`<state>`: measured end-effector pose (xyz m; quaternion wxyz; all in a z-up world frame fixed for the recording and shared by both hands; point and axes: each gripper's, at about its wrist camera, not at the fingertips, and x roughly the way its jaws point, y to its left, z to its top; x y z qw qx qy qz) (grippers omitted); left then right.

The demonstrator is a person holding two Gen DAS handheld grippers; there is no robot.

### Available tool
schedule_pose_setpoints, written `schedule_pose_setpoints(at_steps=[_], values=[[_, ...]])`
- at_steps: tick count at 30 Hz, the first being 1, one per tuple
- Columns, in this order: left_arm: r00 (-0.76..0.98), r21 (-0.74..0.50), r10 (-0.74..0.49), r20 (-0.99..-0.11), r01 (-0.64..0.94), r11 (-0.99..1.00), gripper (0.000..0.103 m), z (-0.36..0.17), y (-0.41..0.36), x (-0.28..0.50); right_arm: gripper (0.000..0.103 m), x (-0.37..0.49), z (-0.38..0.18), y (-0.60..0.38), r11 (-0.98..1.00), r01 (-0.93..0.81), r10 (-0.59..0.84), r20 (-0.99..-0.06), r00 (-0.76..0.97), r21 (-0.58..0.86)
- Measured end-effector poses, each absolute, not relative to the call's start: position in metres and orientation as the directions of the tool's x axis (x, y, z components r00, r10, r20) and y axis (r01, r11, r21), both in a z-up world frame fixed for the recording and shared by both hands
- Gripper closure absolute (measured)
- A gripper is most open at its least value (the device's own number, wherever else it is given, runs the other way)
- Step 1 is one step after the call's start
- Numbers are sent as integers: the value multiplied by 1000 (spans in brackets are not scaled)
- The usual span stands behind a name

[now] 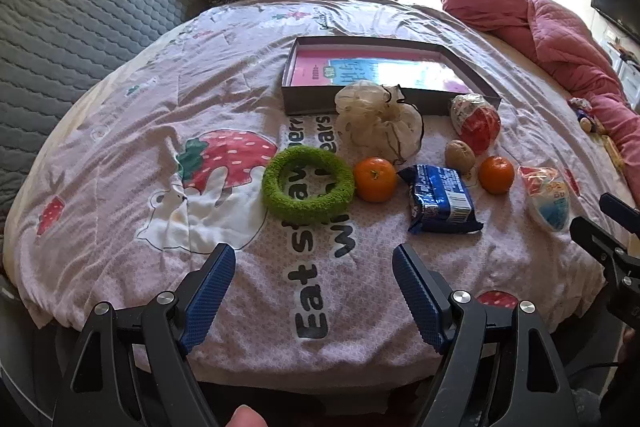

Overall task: Organize objects
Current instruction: 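Grasp the green ring with the left tool while the right tool grasps the blue toy egg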

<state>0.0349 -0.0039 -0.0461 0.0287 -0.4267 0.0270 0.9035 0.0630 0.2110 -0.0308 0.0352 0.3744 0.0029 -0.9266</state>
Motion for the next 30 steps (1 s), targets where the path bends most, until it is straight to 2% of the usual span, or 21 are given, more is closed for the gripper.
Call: schedule_pose_setpoints(at_steps=[18,24,30], values=[[-627,27,26,-779,-74,-997,21,-62,-1,-4,23,32,-54,228,-998,17,-62,-726,-685,68],[-642,101,-15,-766,-97,-990,21,-72,6,-15,23,23,-59,230,-998,15,-61,-735,-675,69],[-627,116,-10,-779,-128,-985,22,-84,9,-27,23,15,-65,227,-998,18,-56,-747,-663,58]])
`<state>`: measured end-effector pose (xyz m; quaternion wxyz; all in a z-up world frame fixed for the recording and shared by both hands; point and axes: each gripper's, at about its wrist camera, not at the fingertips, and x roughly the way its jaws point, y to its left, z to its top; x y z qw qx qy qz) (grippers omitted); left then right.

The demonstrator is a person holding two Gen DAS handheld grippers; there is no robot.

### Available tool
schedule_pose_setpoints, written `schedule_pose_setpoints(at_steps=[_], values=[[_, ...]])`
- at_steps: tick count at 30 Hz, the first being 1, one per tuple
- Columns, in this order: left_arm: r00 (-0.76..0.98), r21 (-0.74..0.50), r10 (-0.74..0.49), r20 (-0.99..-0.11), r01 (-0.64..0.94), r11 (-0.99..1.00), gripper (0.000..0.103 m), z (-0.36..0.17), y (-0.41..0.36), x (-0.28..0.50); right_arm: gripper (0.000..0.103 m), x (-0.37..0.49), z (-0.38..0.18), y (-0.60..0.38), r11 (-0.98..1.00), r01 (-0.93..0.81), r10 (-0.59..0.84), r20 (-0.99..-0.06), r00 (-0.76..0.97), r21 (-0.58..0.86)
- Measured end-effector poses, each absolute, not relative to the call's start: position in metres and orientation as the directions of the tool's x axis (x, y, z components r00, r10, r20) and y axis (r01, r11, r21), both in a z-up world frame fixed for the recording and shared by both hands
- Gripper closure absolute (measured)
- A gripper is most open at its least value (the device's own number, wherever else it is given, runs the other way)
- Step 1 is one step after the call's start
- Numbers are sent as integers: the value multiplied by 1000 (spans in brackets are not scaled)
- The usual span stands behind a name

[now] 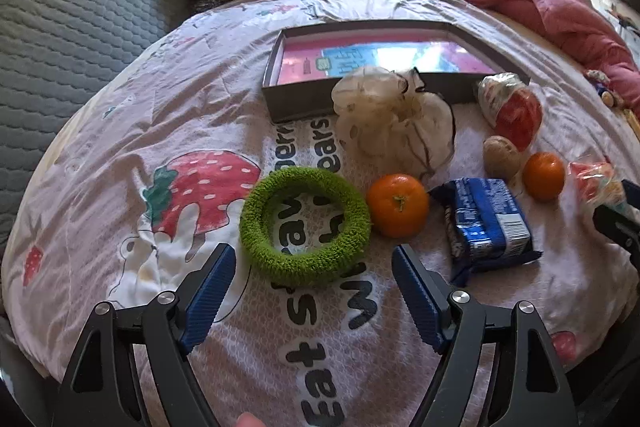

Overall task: Organize objects
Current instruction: 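Grasp the green ring with the left tool while the right tool grasps the blue toy egg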

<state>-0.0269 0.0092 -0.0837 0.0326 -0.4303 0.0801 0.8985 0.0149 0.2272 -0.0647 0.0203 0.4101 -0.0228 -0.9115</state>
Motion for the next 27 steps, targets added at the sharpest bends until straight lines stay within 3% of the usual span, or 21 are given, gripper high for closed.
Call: schedule_pose_setpoints(at_steps=[4,8,13,17,22,27], values=[[-619,112,-4,-785,-135,-985,33,-90,7,-35,23,9,-70,226,-998,13,-55,-761,-647,61],[-614,108,4,-789,-146,-983,35,-94,4,-42,23,1,-75,227,-996,4,-72,-775,-628,89],[-624,118,3,-782,-153,-981,47,-95,4,-46,23,-6,-81,229,-992,-21,-84,-790,-607,121],[-621,107,18,-784,-164,-981,53,-97,4,-49,32,-12,-86,232,-990,-45,-79,-801,-593,131],[-623,83,41,-781,-168,-982,70,-95,2,-49,46,-15,-87,230,-993,-43,-61,-803,-593,107],[-621,52,60,-782,-161,-986,82,-93,-3,-50,47,-12,-86,224,-997,-21,-48,-798,-601,76]])
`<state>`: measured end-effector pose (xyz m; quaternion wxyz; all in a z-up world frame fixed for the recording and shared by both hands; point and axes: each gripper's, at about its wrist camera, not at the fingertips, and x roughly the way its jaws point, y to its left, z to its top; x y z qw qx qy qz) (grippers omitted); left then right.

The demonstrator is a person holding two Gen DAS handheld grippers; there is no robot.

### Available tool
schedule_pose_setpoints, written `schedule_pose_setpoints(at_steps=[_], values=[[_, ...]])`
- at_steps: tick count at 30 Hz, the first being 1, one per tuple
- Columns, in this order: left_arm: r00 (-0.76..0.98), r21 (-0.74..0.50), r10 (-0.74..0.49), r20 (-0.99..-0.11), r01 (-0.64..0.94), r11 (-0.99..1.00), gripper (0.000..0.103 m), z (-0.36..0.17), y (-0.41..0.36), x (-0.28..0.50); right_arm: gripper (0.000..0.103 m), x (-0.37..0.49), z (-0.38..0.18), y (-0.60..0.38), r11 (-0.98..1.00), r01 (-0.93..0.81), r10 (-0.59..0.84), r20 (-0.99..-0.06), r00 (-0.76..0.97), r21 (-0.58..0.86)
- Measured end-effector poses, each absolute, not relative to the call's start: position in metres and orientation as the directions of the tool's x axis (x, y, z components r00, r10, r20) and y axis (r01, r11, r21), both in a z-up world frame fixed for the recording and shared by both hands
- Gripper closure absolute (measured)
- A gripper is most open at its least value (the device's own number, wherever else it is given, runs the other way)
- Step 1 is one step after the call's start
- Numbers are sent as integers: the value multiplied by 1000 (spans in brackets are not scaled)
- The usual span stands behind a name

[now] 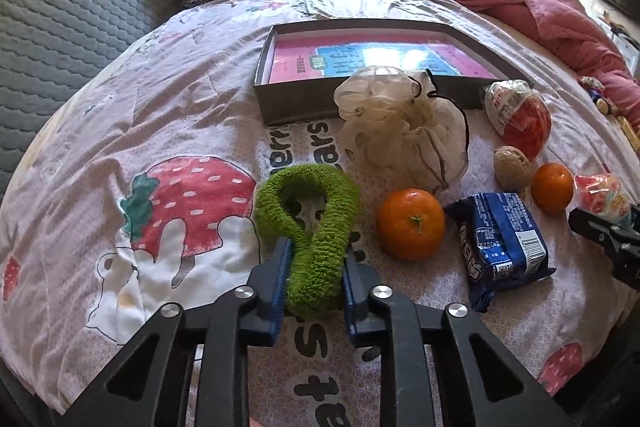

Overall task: Organize objects
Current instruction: 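Grasp the green ring with the left tool while the right tool grasps the blue toy egg, then carry the green ring and the toy egg over the tray with both tools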

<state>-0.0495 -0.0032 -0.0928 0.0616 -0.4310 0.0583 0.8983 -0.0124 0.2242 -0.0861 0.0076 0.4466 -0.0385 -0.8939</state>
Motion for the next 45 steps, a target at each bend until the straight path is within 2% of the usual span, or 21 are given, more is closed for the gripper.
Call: schedule_pose_setpoints(at_steps=[7,45], values=[[-620,18,84,-780,-155,-988,87,-87,-7,-44,48,-7,-79,222,-998,-4,-50,-784,-619,67],[-722,2,107,-683,-149,-989,89,-20,4,-18,48,6,-8,199,-993,98,-113,-652,-749,59]])
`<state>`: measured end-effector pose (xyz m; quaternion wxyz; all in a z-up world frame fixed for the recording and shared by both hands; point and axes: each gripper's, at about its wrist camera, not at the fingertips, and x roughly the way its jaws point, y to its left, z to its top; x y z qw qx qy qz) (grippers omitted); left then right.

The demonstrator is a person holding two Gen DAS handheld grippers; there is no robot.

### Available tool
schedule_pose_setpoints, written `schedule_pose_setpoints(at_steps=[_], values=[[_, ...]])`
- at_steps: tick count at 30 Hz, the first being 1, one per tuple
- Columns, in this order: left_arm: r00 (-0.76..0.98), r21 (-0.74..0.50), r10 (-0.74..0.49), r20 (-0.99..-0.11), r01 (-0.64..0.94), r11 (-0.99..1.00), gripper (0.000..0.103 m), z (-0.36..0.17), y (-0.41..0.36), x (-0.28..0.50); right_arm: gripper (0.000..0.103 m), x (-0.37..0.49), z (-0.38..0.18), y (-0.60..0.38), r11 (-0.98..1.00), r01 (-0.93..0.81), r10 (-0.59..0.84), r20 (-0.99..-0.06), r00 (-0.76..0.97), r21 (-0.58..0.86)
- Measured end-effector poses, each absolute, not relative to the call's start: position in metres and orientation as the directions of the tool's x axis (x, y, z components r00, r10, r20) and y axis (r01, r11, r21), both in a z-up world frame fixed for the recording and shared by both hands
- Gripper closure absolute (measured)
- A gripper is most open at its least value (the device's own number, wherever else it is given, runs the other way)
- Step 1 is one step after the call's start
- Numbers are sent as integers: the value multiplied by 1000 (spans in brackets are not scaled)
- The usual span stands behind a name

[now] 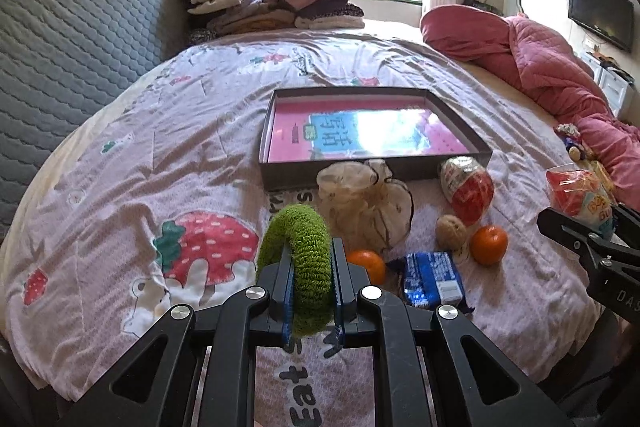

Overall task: Organize objects
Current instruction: 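Carry the green ring and the toy egg over the tray with both tools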

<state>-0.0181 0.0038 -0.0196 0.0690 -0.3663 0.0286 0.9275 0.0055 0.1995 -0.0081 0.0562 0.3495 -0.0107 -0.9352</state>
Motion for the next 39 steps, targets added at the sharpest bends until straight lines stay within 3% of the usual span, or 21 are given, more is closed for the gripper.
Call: schedule_pose_setpoints(at_steps=[39], values=[[-771,-6,101,-629,-124,-992,89,21,20,-119,48,-87,39,197,-993,115,-110,-557,-823,26]])
